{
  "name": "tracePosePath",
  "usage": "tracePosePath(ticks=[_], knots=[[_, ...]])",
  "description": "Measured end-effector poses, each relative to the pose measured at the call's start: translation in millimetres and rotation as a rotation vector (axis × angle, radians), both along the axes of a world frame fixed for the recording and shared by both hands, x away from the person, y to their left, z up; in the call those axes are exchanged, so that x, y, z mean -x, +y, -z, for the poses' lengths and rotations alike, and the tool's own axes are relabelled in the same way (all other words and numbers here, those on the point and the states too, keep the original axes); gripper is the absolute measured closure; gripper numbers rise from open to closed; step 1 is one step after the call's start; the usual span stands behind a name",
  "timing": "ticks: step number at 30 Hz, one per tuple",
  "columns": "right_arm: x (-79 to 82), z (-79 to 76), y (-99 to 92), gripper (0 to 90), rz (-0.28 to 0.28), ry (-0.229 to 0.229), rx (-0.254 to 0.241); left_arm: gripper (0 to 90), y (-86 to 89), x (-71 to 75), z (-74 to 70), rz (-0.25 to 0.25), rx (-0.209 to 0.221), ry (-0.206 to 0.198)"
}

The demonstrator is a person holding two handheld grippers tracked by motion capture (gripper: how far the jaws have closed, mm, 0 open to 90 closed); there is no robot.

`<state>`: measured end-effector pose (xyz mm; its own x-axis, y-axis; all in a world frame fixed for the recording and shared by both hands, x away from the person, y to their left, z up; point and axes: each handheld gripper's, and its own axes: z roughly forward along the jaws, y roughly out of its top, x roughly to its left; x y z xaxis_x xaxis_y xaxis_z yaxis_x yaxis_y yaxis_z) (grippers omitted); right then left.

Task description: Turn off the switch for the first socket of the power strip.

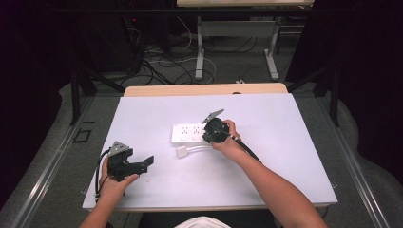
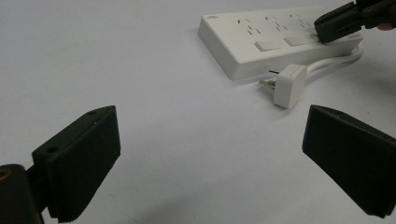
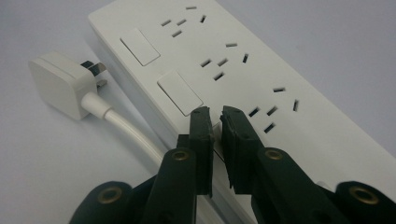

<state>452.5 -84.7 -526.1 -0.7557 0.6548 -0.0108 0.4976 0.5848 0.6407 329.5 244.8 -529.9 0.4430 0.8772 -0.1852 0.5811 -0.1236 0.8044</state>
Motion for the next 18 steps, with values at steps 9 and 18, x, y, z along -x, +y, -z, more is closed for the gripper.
tracePosePath(ticks=[9, 18], knots=[[0.9, 0.8, 0.6, 89.0, 0.002, -0.008, -0.008, 4.0, -0.5, 0.1, 0.1, 0.002, 0.000, 0.001], [-1.8, -0.4, -2.7, 90.0, 0.024, 0.042, -0.026, 4.1, -0.6, -0.1, 0.4, 0.002, -0.001, 0.004]])
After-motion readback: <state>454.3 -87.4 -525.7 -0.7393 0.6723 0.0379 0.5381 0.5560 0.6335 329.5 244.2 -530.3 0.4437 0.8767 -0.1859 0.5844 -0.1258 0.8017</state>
